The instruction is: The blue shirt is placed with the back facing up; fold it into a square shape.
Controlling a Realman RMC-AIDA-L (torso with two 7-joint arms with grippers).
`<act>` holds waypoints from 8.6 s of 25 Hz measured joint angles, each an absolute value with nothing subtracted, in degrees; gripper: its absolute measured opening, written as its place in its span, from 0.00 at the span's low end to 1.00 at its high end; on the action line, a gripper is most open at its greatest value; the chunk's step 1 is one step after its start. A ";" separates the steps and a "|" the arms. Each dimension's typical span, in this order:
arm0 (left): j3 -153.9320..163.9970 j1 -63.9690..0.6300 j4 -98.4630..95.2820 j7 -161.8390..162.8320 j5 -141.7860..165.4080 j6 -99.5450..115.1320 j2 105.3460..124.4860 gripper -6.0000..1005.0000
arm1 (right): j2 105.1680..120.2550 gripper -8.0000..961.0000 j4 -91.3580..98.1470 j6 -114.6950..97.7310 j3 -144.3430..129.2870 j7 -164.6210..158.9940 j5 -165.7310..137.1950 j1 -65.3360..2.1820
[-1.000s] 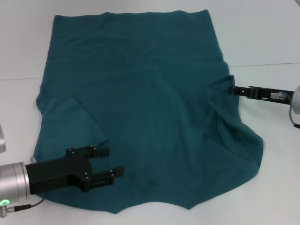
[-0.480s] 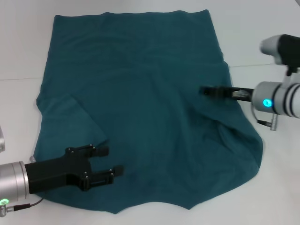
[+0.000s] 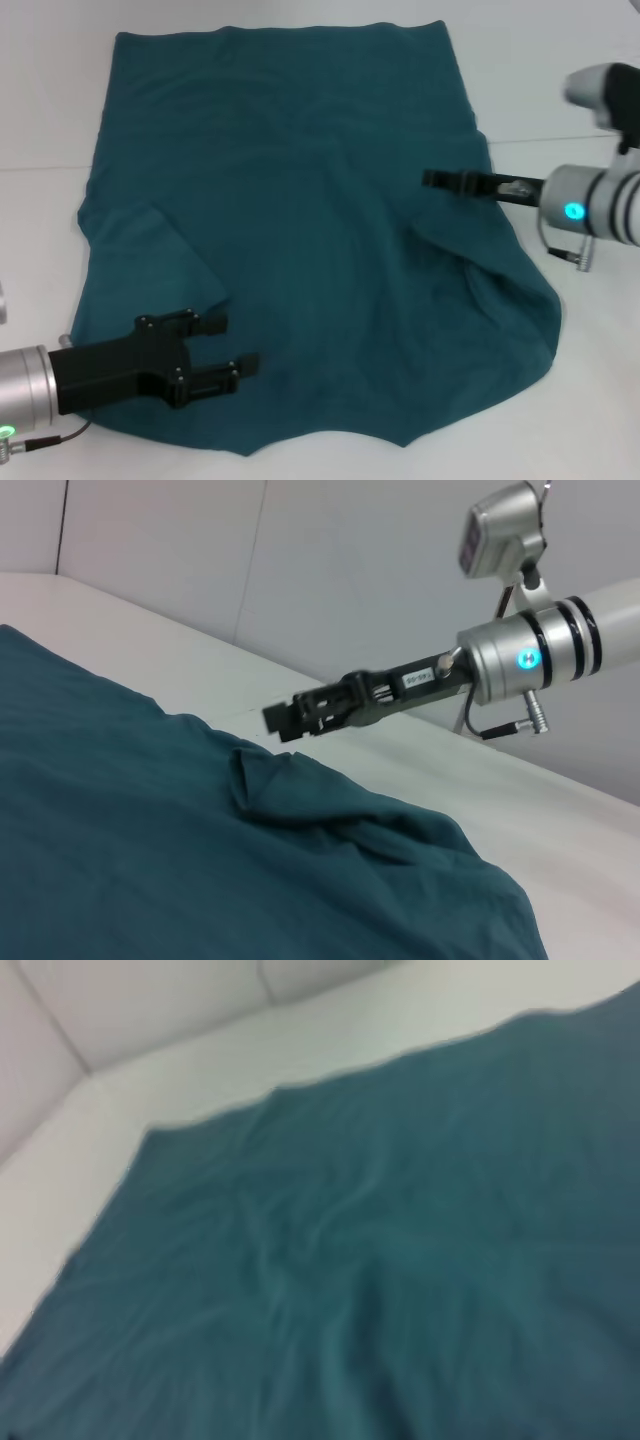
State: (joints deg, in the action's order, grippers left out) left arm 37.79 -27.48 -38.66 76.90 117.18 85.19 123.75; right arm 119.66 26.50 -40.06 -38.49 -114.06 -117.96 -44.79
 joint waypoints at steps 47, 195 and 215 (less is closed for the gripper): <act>38.15 -27.69 -38.67 77.69 117.15 85.96 123.84 0.75 | 115.03 0.75 29.05 -52.61 -39.56 -122.56 -117.69 -33.87; 19.56 -22.41 -47.47 107.13 136.26 81.82 120.93 0.76 | 115.56 0.94 31.25 -73.55 -43.13 -108.19 -105.64 -32.26; 23.40 -23.44 -47.38 110.67 137.95 81.83 121.20 0.75 | 115.56 0.94 31.30 -73.66 -43.06 -108.28 -105.46 -31.84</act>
